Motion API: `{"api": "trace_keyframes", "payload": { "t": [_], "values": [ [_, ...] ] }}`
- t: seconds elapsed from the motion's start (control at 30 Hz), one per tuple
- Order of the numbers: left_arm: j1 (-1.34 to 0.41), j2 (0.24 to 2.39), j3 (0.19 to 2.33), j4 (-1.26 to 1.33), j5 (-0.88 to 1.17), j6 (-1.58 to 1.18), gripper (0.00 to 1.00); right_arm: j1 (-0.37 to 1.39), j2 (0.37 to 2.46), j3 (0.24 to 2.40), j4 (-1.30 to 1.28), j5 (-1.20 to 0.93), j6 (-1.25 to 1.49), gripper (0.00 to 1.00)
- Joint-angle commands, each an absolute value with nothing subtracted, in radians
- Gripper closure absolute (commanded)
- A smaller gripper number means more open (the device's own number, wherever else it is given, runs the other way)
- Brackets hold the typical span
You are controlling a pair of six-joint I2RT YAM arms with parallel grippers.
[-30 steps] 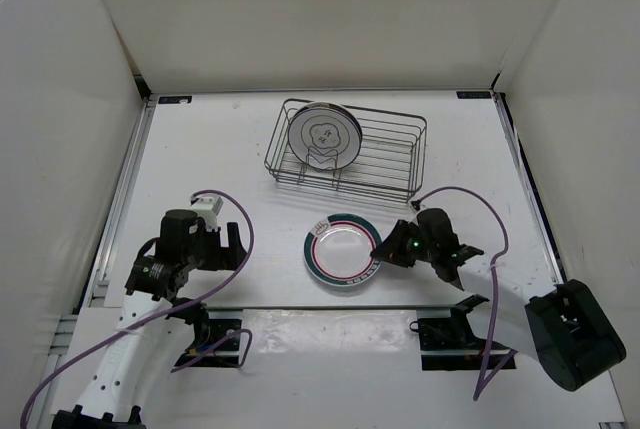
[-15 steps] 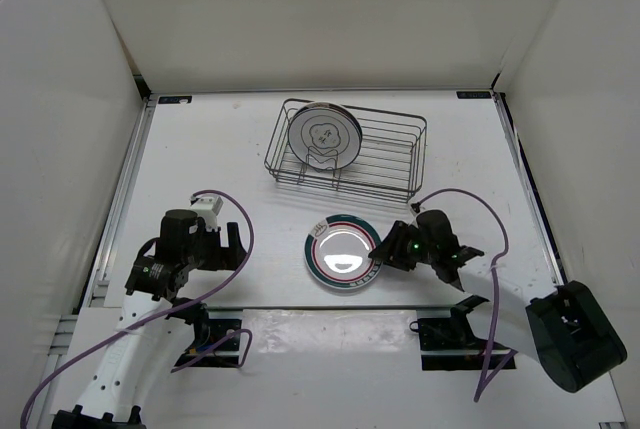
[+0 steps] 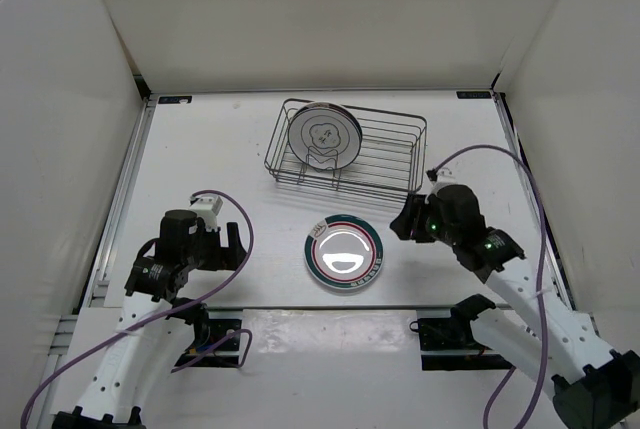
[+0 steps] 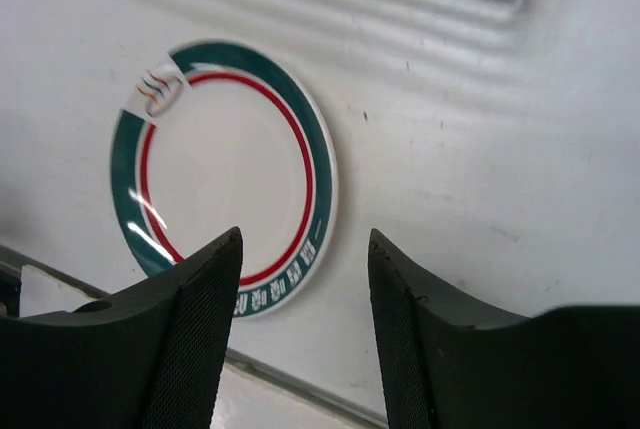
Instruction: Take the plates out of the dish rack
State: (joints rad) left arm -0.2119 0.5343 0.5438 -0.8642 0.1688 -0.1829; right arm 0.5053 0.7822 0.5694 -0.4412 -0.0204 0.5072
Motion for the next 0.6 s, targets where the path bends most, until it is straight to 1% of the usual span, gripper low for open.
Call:
{"api": "trace_keyframes", "payload": {
  "t": [0.0,0.07,0.1,0.13,0.17,0.2,0.23,0.27,0.3,0.33,0.37,0.43,0.47,0.57],
  "values": [
    [-0.215,0.528,0.546,-0.861,0.178,-0.184,0.0,0.506,0.752,0.673,-0.419,0.014,0.315,0.43],
    [-0.215,0.528,0.546,-0.861,0.179,-0.184,0.0,0.506,0.814,0.742,-0.306,-0.056,0.234,0.42],
    [-0.213,0.528,0.546,-0.862,0.179,-0.186,0.0,0.508,0.84,0.821,-0.278,-0.093,0.178,0.42],
    [-0.215,0.529,0.546,-0.862,0.179,-0.184,0.0,0.506,0.95,0.854,-0.238,-0.11,0.148,0.42],
    [-0.215,0.526,0.546,-0.862,0.178,-0.186,0.0,0.508,0.991,0.892,-0.236,-0.159,0.059,0.42],
    [-0.215,0.528,0.545,-0.864,0.178,-0.183,0.0,0.508,1.071,1.017,-0.241,-0.169,0.039,0.42],
    [-0.213,0.529,0.548,-0.864,0.178,-0.184,0.0,0.509,1.115,1.06,-0.271,-0.167,0.017,0.43],
    [-0.215,0.529,0.549,-0.862,0.176,-0.184,0.0,0.506,1.222,1.095,-0.279,-0.169,-0.032,0.43],
    [-0.213,0.528,0.546,-0.867,0.173,-0.183,0.0,0.506,1.254,1.185,-0.278,-0.17,-0.043,0.43],
    [-0.215,0.528,0.546,-0.867,0.173,-0.184,0.0,0.505,1.281,1.209,-0.272,-0.169,-0.06,0.43],
    [-0.213,0.526,0.546,-0.864,0.17,-0.183,0.0,0.506,1.36,1.25,-0.267,-0.17,-0.086,0.43],
    [-0.215,0.528,0.549,-0.862,0.172,-0.184,0.0,0.503,1.416,1.339,-0.253,-0.172,-0.136,0.43],
    [-0.215,0.531,0.545,-0.864,0.173,-0.184,0.0,0.505,1.496,1.36,-0.252,-0.176,-0.152,0.44],
    [-0.215,0.534,0.546,-0.864,0.175,-0.184,0.0,0.503,1.602,1.465,-0.253,-0.199,-0.187,0.48]
  ]
}}
